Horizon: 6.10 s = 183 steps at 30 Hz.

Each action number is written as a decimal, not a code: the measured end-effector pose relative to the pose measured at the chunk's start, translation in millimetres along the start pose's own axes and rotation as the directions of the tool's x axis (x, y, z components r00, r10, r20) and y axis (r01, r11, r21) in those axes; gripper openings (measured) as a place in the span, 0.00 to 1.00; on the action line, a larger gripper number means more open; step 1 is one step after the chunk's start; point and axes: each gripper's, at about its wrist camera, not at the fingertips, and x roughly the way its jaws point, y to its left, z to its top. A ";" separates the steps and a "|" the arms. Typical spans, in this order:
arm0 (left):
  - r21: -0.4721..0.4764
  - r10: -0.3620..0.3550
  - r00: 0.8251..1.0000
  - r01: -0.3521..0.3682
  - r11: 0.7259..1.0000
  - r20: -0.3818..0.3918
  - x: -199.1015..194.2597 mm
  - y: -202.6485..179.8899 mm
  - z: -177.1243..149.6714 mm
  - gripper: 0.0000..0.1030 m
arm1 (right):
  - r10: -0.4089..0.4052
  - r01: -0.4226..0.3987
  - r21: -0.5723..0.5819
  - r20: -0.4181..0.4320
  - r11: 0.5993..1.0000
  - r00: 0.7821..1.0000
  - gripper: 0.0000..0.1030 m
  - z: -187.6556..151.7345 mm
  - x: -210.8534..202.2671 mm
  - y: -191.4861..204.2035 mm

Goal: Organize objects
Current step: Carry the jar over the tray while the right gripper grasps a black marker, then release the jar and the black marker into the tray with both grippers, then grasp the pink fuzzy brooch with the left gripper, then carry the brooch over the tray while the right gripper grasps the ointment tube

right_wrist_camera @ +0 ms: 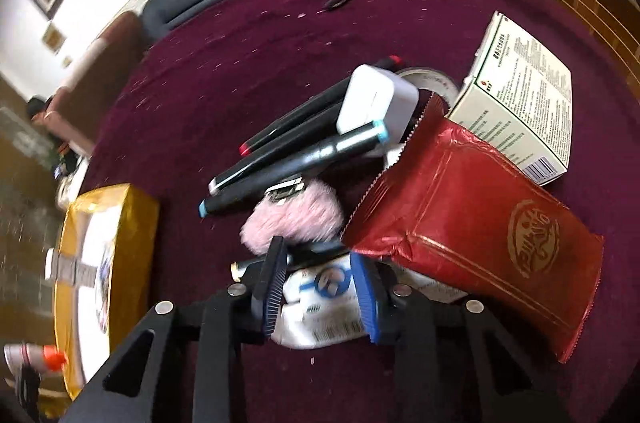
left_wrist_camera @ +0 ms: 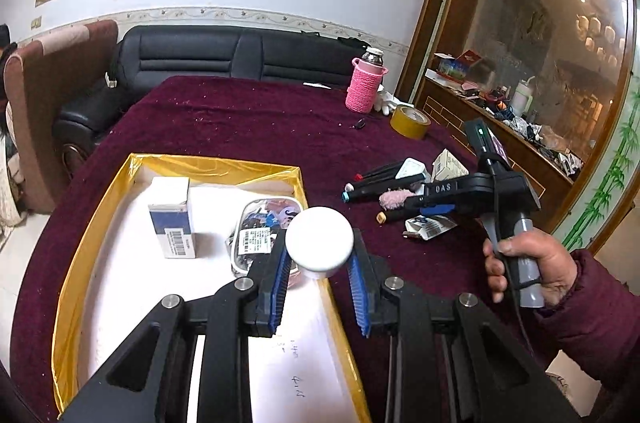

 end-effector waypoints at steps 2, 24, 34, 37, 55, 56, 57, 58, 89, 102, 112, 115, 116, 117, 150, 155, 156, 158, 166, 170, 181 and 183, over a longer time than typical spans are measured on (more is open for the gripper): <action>-0.010 -0.005 1.000 0.005 1.000 0.004 -1.1 4.3 -1.9 0.26 | 0.000 -0.001 0.039 0.014 0.999 1.000 0.36 2.7 1.1 -1.0; -0.052 0.021 1.000 -0.020 0.998 0.020 -16.1 22.3 -9.6 0.26 | -0.141 0.107 -0.711 0.010 0.695 0.990 0.54 -5.4 28.6 59.3; -0.075 0.055 0.998 -0.054 0.996 0.018 -14.4 25.8 -8.5 0.26 | -0.085 -0.008 -0.628 -0.117 0.778 0.990 0.16 0.2 26.9 68.8; -0.073 0.067 0.997 -0.066 0.995 0.024 -17.1 25.6 -7.6 0.26 | -0.051 -0.022 -0.617 -0.101 0.787 0.994 0.16 -9.9 23.1 75.6; -0.035 0.173 0.984 -0.174 0.984 -0.032 -19.8 32.3 3.1 0.26 | 0.459 -0.444 -0.358 -0.048 0.821 0.887 0.17 -22.2 -63.4 103.3; -0.029 0.186 0.982 -0.187 0.982 -0.035 -19.0 34.3 3.3 0.26 | 0.468 -0.453 -0.366 -0.050 0.813 0.882 0.17 -23.0 -64.9 111.4; -0.023 0.204 0.978 -0.206 0.978 -0.040 -17.3 37.9 4.1 0.26 | 0.479 -0.463 -0.373 -0.056 0.804 0.876 0.17 -24.4 -66.6 120.0; -0.020 0.217 0.975 -0.219 0.976 -0.047 -15.3 41.7 4.8 0.26 | 0.487 -0.473 -0.381 -0.063 0.795 0.871 0.17 -24.6 -66.4 130.1; -0.201 0.292 0.949 -0.312 0.929 -0.121 21.8 122.4 29.5 0.82 | 0.299 -0.294 -0.333 -0.039 0.896 0.954 0.56 -5.7 27.2 220.6; -0.110 0.157 0.983 -0.167 0.980 -0.091 0.2 29.2 29.7 0.93 | 0.181 -0.121 -0.228 0.263 0.966 0.948 0.87 -27.3 -86.6 59.7; -0.006 0.086 0.975 -0.089 0.996 -0.204 92.3 -62.5 34.8 0.94 | 0.078 -0.115 0.083 0.361 0.990 0.929 0.92 -43.7 -102.0 -91.0; 0.007 0.112 0.969 -0.113 0.994 -0.220 121.4 -78.3 36.4 0.93 | 0.072 -0.124 0.115 0.378 0.986 0.923 0.92 -46.8 -94.4 -110.3; 0.016 0.125 0.966 -0.125 0.992 -0.228 133.7 -83.7 37.0 0.93 | 0.073 -0.129 0.121 0.385 0.984 0.920 0.92 -47.8 -91.2 -114.8; 0.022 0.131 0.963 -0.129 0.991 -0.234 141.5 -86.3 37.0 0.93 | 0.075 -0.134 0.126 0.389 0.983 0.918 0.92 -48.0 -89.6 -118.9; 0.074 0.070 0.988 -0.060 0.995 -0.140 108.4 -120.9 29.3 0.40 | 0.149 -0.188 0.089 0.328 0.978 0.933 0.92 -58.5 -73.8 -116.6; 0.066 0.092 0.993 -0.087 0.994 -0.075 63.4 -99.3 17.7 0.41 | 0.065 -0.070 0.012 0.240 0.998 0.969 0.92 -75.9 -76.3 -81.8; 0.054 0.096 0.993 -0.093 0.994 -0.070 56.2 -92.7 13.9 0.41 | 0.030 -0.027 -0.016 0.223 1.000 0.974 0.92 -76.8 -72.5 -71.6; 0.026 0.094 0.994 -0.092 0.995 -0.064 45.1 -80.6 8.0 0.41 | -0.053 0.064 -0.050 0.193 0.997 0.980 0.92 -76.2 -63.0 -54.5; -0.087 0.125 0.992 -0.127 0.988 -0.029 4.1 -27.4 -10.7 0.42 | -0.286 0.303 -0.121 0.137 0.945 0.948 0.85 -68.5 -17.9 -16.5; -0.118 0.131 0.991 -0.131 0.984 -0.011 -8.5 -11.3 -17.0 0.42 | -0.259 0.270 -0.075 0.130 0.960 0.957 0.48 -67.1 -29.4 -29.2; -0.164 0.155 0.988 -0.152 0.975 0.002 -30.4 7.1 -27.8 0.42 | -0.042 0.037 0.055 0.093 0.998 0.995 0.31 -84.6 -50.8 -70.8; -0.164 0.163 0.987 -0.160 0.973 0.003 -32.8 6.9 -28.4 0.42 | -0.089 0.087 0.027 0.105 0.996 0.990 0.32 -83.9 -48.3 -62.5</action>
